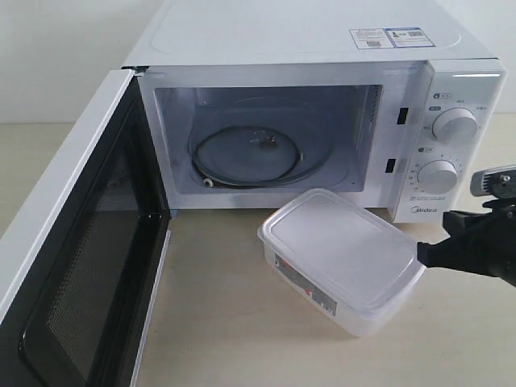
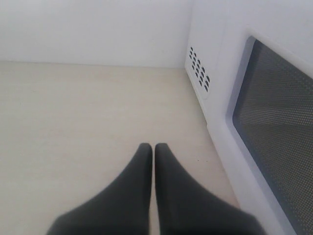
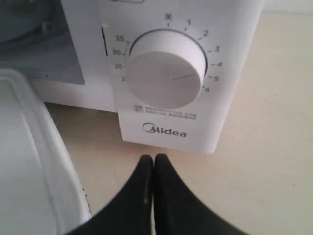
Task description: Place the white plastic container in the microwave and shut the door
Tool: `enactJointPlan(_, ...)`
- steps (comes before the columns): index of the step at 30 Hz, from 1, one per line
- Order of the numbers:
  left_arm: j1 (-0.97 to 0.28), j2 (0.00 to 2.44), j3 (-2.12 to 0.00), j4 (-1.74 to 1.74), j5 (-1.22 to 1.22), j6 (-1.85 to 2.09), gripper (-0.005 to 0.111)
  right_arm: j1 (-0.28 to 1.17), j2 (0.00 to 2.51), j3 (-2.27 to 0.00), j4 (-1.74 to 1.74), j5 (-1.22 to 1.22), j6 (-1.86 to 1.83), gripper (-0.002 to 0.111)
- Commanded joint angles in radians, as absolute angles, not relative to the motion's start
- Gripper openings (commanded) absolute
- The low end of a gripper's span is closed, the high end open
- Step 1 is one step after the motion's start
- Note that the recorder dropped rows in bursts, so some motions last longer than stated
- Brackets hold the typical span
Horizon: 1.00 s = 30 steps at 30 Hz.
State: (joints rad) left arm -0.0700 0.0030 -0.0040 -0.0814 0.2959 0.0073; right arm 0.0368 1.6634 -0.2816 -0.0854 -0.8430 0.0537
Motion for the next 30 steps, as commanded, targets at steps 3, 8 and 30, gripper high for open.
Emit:
enactJointPlan(3,-0.069,0.0,0.0,-0.09,0.295,0.007,0.004,0.031,1.719,-0.329,-0.274,-0.808,0.123,0.0)
enactJointPlan(8,-0.069,0.0,0.0,-0.09,0.295,0.007,0.004,0.031,1.719,-0.331,-0.588,-0.737,0.297,0.0)
enactJointPlan(30,-0.069,0.0,0.0,-0.09,0.295,0.007,0.004,0.031,1.717,-0.331,-0.913,-0.897,0.682,0.0)
